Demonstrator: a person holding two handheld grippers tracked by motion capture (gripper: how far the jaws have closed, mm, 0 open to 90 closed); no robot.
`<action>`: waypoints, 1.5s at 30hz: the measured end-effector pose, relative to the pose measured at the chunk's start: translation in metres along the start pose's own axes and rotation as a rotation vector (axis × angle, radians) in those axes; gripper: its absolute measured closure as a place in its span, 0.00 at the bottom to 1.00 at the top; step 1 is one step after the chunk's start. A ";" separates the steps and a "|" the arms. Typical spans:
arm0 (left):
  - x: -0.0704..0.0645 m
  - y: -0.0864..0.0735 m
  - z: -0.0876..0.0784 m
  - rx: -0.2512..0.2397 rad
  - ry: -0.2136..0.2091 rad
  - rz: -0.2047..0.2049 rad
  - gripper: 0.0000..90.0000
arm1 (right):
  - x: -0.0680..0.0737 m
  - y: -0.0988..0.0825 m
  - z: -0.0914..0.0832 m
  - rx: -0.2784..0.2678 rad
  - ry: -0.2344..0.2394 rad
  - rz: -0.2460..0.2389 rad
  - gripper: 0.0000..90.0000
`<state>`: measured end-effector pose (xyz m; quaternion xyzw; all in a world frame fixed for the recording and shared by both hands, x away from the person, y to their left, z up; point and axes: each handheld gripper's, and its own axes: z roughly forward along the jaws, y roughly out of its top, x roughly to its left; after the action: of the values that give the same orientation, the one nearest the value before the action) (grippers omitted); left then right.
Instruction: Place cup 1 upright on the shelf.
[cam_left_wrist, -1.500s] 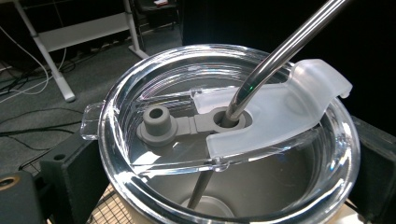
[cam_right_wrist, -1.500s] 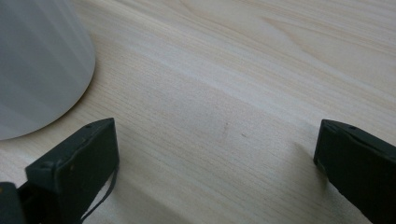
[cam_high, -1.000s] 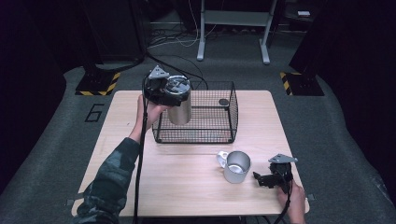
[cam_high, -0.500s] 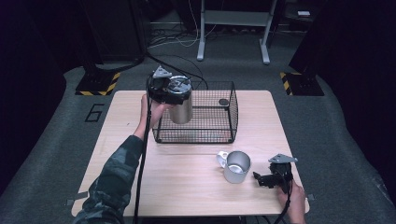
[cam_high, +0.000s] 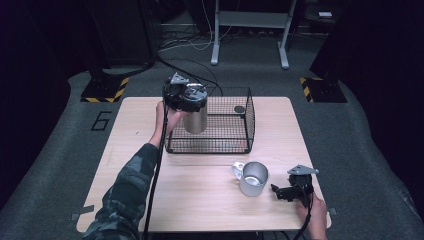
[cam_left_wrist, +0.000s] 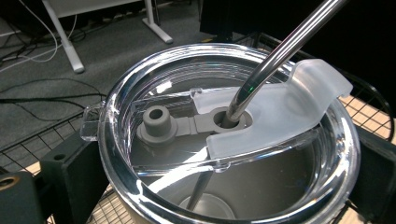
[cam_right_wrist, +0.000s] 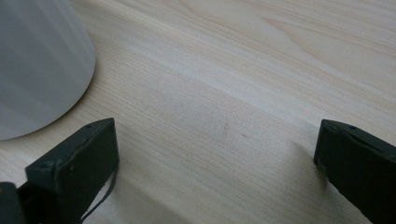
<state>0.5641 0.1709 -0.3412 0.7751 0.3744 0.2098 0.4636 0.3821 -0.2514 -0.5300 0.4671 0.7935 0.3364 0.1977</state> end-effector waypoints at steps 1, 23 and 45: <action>0.001 -0.001 0.001 0.007 0.002 -0.001 0.04 | 0.000 0.000 0.000 0.002 0.002 0.000 0.00; 0.016 -0.021 0.021 0.050 0.055 -0.036 0.04 | -0.001 0.000 0.000 0.004 0.002 -0.010 0.00; 0.015 -0.029 0.036 0.099 0.082 -0.027 0.04 | 0.000 0.000 0.000 0.000 0.001 -0.002 0.00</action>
<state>0.5872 0.1706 -0.3843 0.7826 0.4136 0.2163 0.4119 0.3821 -0.2515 -0.5300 0.4663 0.7940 0.3363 0.1974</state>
